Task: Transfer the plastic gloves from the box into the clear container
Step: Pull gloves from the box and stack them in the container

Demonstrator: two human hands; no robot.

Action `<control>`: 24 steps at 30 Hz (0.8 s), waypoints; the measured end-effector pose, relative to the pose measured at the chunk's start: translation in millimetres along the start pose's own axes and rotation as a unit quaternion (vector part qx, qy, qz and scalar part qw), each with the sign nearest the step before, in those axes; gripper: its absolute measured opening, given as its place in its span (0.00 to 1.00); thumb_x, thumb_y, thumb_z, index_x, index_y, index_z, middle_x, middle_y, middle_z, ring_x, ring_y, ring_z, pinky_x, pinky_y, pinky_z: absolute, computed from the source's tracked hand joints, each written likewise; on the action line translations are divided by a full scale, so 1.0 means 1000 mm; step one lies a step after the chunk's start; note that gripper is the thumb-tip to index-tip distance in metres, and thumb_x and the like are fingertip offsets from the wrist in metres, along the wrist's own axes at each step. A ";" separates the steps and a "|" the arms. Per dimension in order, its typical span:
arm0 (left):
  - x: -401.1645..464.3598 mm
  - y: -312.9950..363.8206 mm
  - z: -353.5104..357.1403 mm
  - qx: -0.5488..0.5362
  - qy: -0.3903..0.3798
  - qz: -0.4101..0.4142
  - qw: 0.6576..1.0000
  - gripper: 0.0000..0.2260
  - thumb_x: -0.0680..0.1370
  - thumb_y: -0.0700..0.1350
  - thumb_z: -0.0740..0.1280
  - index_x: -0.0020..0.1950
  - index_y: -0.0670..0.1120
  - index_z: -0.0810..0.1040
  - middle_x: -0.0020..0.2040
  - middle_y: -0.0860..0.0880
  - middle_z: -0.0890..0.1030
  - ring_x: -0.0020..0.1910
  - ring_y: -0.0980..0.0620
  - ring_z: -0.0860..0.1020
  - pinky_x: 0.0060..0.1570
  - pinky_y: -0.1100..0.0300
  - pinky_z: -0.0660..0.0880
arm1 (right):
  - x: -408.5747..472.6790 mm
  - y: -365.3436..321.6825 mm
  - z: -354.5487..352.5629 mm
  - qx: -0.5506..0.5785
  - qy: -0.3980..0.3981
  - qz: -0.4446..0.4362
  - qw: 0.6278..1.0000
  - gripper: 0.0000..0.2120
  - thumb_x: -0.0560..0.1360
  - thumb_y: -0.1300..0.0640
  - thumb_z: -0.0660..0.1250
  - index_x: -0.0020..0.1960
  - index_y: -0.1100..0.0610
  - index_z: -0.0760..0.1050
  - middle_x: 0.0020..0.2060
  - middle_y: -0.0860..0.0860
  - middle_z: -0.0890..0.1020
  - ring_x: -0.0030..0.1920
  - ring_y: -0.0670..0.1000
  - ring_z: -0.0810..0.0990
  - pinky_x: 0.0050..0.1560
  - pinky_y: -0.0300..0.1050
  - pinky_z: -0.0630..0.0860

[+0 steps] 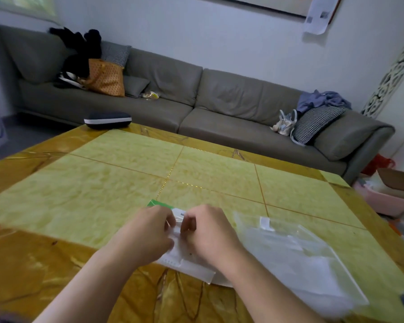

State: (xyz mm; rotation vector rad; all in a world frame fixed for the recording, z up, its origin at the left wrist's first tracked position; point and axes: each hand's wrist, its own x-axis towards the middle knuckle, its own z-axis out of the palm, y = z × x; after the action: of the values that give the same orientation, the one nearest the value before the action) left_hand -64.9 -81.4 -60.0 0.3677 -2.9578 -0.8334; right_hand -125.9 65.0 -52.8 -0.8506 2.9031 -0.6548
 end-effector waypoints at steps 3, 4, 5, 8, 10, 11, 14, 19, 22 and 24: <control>0.002 -0.003 0.001 -0.002 0.002 0.002 1.000 0.17 0.70 0.44 0.74 0.57 0.53 0.80 0.47 0.57 0.78 0.47 0.58 0.76 0.49 0.60 0.78 | -0.003 -0.004 -0.007 0.054 -0.020 0.018 0.998 0.10 0.74 0.65 0.69 0.41 0.52 0.85 0.42 0.48 0.84 0.42 0.49 0.83 0.44 0.49 0.83; 0.002 -0.003 0.002 0.000 0.003 0.004 1.000 0.17 0.70 0.44 0.74 0.57 0.54 0.80 0.47 0.57 0.77 0.48 0.58 0.76 0.49 0.60 0.77 | -0.004 -0.005 -0.007 0.059 -0.024 0.022 0.998 0.10 0.74 0.65 0.68 0.42 0.52 0.83 0.42 0.48 0.83 0.42 0.49 0.82 0.44 0.49 0.83; 0.002 -0.003 0.002 0.000 0.004 0.006 1.000 0.17 0.70 0.44 0.73 0.57 0.54 0.79 0.48 0.57 0.76 0.48 0.58 0.75 0.49 0.61 0.77 | -0.006 -0.006 -0.008 0.066 -0.023 0.026 0.997 0.11 0.75 0.66 0.66 0.42 0.52 0.81 0.42 0.48 0.83 0.42 0.50 0.82 0.43 0.50 0.83; 0.002 -0.004 0.005 -0.005 0.008 0.015 1.000 0.15 0.71 0.44 0.71 0.57 0.54 0.78 0.49 0.58 0.75 0.47 0.59 0.74 0.47 0.64 0.75 | -0.008 -0.009 -0.015 0.103 0.001 0.030 0.994 0.10 0.81 0.62 0.64 0.44 0.51 0.75 0.41 0.47 0.83 0.41 0.50 0.81 0.40 0.49 0.80; 0.002 -0.005 0.005 -0.006 0.009 0.017 1.000 0.15 0.72 0.43 0.70 0.57 0.53 0.78 0.49 0.57 0.74 0.47 0.59 0.73 0.44 0.67 0.72 | -0.006 -0.011 -0.023 0.093 0.031 0.008 0.995 0.10 0.84 0.58 0.63 0.45 0.48 0.73 0.41 0.46 0.84 0.41 0.47 0.82 0.43 0.50 0.84; 0.002 -0.006 0.006 -0.007 0.010 0.018 1.000 0.14 0.72 0.43 0.70 0.57 0.53 0.77 0.49 0.57 0.74 0.47 0.59 0.73 0.42 0.68 0.71 | -0.005 -0.011 -0.025 0.081 0.045 -0.006 0.996 0.10 0.85 0.57 0.62 0.46 0.48 0.73 0.41 0.46 0.84 0.41 0.46 0.83 0.44 0.51 0.84; 0.001 -0.006 0.007 -0.013 0.015 0.019 1.000 0.12 0.73 0.43 0.70 0.55 0.52 0.76 0.49 0.57 0.74 0.45 0.59 0.73 0.41 0.67 0.70 | -0.003 -0.012 -0.022 0.049 0.030 -0.019 0.998 0.08 0.85 0.56 0.62 0.48 0.49 0.78 0.42 0.46 0.83 0.42 0.48 0.82 0.45 0.52 0.84; 0.001 -0.005 0.008 -0.027 0.032 0.001 0.999 0.12 0.71 0.43 0.71 0.52 0.49 0.73 0.47 0.53 0.76 0.45 0.53 0.75 0.45 0.56 0.77 | 0.001 -0.012 0.004 -0.034 -0.019 -0.013 0.999 0.07 0.74 0.61 0.67 0.45 0.53 0.84 0.39 0.51 0.83 0.40 0.58 0.83 0.41 0.51 0.83; 0.001 -0.005 0.008 -0.033 0.030 -0.005 0.999 0.13 0.71 0.44 0.72 0.53 0.48 0.73 0.48 0.52 0.76 0.46 0.53 0.76 0.47 0.54 0.78 | 0.002 -0.012 0.005 -0.029 -0.007 -0.014 0.999 0.08 0.72 0.60 0.69 0.45 0.51 0.86 0.42 0.50 0.84 0.41 0.56 0.84 0.42 0.49 0.83; 0.001 -0.006 0.007 -0.040 0.025 -0.006 0.999 0.14 0.70 0.43 0.72 0.53 0.49 0.73 0.48 0.53 0.75 0.45 0.53 0.76 0.47 0.55 0.78 | 0.002 -0.008 0.004 0.006 0.001 -0.005 1.000 0.09 0.72 0.62 0.70 0.43 0.51 0.87 0.39 0.48 0.85 0.39 0.52 0.84 0.41 0.48 0.83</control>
State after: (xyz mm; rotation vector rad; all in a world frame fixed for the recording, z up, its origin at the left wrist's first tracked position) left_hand -65.2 -83.2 -69.5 0.3973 -2.8685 -0.9258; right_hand -122.7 56.1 -52.4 -0.8631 2.8949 -0.6735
